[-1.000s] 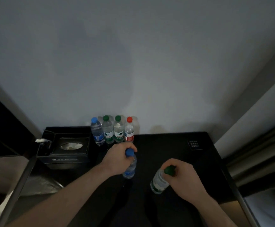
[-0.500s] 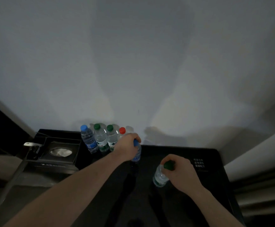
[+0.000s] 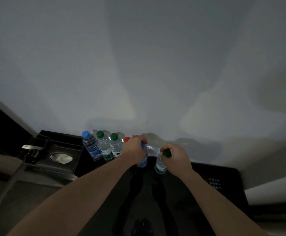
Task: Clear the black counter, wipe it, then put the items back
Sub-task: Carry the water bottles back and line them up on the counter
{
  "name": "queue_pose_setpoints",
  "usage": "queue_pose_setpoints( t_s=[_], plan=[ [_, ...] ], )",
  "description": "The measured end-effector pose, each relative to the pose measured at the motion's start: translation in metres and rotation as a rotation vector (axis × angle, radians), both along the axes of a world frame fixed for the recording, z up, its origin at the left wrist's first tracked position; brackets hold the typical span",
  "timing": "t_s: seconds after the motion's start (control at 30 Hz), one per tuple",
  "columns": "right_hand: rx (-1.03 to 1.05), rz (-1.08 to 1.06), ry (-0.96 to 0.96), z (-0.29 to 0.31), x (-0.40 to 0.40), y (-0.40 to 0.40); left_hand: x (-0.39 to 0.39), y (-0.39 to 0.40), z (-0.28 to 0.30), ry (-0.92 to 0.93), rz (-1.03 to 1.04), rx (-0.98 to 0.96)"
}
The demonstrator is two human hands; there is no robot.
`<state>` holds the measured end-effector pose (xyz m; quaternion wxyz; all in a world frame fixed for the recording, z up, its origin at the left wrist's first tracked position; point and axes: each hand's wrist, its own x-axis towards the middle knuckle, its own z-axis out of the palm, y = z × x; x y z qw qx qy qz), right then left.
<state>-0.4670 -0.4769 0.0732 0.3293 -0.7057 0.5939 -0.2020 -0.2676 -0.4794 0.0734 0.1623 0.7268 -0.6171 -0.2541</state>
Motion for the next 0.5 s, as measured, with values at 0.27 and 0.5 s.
queue_pose_setpoints(
  t_s=[0.27, 0.5],
  plan=[
    [0.006, 0.044, 0.001, -0.017, 0.026, -0.033, -0.005, -0.005, -0.001, -0.065, -0.045, -0.030],
    [0.019, 0.135, 0.018, -0.029, 0.034, -0.032, 0.001, -0.003, 0.003, -0.117, -0.153, 0.019]
  ],
)
